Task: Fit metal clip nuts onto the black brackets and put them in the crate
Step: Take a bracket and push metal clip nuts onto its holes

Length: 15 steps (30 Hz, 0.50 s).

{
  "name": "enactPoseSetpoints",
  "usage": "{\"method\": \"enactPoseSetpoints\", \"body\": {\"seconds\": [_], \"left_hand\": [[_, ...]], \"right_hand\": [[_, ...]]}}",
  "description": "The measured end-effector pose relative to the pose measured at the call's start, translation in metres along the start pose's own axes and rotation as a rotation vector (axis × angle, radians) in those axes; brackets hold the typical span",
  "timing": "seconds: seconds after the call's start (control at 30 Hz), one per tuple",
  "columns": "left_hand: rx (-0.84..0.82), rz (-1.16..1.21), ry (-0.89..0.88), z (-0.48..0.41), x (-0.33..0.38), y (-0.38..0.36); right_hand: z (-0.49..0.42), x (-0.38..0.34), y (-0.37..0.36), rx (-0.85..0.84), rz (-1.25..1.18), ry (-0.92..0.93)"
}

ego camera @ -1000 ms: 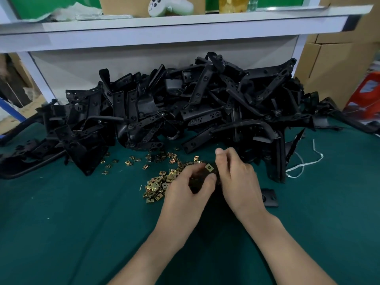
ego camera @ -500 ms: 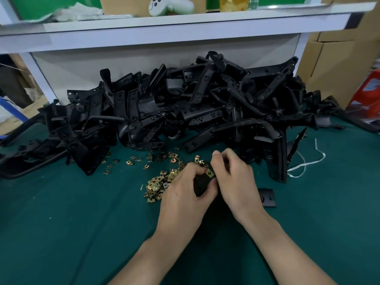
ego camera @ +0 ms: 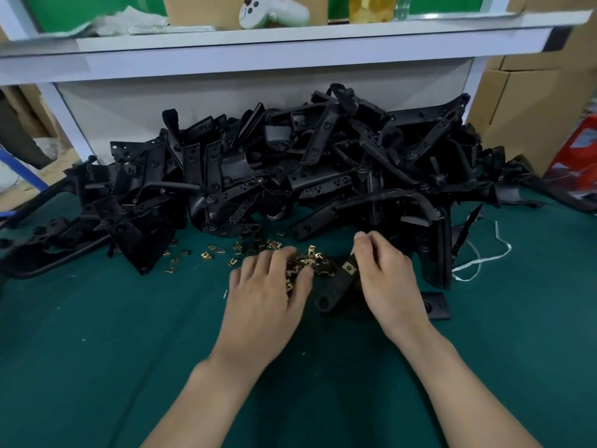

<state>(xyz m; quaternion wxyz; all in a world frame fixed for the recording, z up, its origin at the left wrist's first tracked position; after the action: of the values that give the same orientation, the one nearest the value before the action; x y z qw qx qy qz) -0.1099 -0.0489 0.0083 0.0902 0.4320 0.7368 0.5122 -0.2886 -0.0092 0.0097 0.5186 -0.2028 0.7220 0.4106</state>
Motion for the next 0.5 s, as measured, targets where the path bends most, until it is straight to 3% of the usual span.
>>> {"method": "enactPoseSetpoints", "body": {"seconds": [0.07, 0.13, 0.33, 0.5], "left_hand": [[-0.15, -0.156, 0.037, 0.001, -0.011, -0.005], [-0.247, -0.168, 0.039, 0.003, -0.016, -0.012], [-0.132, -0.151, 0.014, -0.003, -0.019, -0.009], [-0.148, -0.182, -0.062, -0.005, -0.015, -0.011]], "right_hand": [[-0.002, 0.003, 0.002, 0.012, 0.006, -0.003], [-0.004, 0.005, 0.001, 0.015, 0.006, -0.008], [-0.004, 0.006, 0.0, -0.013, -0.016, -0.02], [-0.003, 0.006, -0.001, -0.037, -0.01, -0.026]]}}
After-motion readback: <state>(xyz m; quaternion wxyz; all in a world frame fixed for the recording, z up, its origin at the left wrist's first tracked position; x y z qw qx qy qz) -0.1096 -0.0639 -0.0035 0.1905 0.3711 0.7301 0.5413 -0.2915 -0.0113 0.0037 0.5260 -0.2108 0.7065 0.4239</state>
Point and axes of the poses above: each hand's wrist, its own z-axis away from the middle knuckle, its own y-axis out of the back of the hand, x = y × z, the point moved 4 cm from there along -z, towards the middle knuckle, and after that the axes turned 14 degrees about -y, right-handed, at the moved point
